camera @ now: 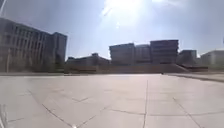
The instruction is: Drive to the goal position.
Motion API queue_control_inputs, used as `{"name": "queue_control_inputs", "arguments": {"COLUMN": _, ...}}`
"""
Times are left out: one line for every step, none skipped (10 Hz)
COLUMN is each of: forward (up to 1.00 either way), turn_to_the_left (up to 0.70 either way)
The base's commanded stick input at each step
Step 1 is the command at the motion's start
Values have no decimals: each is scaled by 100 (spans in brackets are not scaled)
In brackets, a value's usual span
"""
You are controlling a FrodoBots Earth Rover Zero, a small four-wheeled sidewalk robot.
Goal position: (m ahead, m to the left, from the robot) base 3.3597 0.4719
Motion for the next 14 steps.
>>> {"name": "queue_control_inputs", "arguments": {"forward": 100, "turn_to_the_left": 6}}
{"name": "queue_control_inputs", "arguments": {"forward": 100, "turn_to_the_left": 6}}
{"name": "queue_control_inputs", "arguments": {"forward": 100, "turn_to_the_left": 6}}
{"name": "queue_control_inputs", "arguments": {"forward": 100, "turn_to_the_left": 6}}
{"name": "queue_control_inputs", "arguments": {"forward": 100, "turn_to_the_left": 6}}
{"name": "queue_control_inputs", "arguments": {"forward": 100, "turn_to_the_left": 6}}
{"name": "queue_control_inputs", "arguments": {"forward": 100, "turn_to_the_left": 6}}
{"name": "queue_control_inputs", "arguments": {"forward": 100, "turn_to_the_left": 6}}
{"name": "queue_control_inputs", "arguments": {"forward": 100, "turn_to_the_left": 6}}
{"name": "queue_control_inputs", "arguments": {"forward": 100, "turn_to_the_left": 6}}
{"name": "queue_control_inputs", "arguments": {"forward": 100, "turn_to_the_left": 6}}
{"name": "queue_control_inputs", "arguments": {"forward": 100, "turn_to_the_left": 5}}
{"name": "queue_control_inputs", "arguments": {"forward": 100, "turn_to_the_left": 3}}
{"name": "queue_control_inputs", "arguments": {"forward": 100, "turn_to_the_left": 2}}
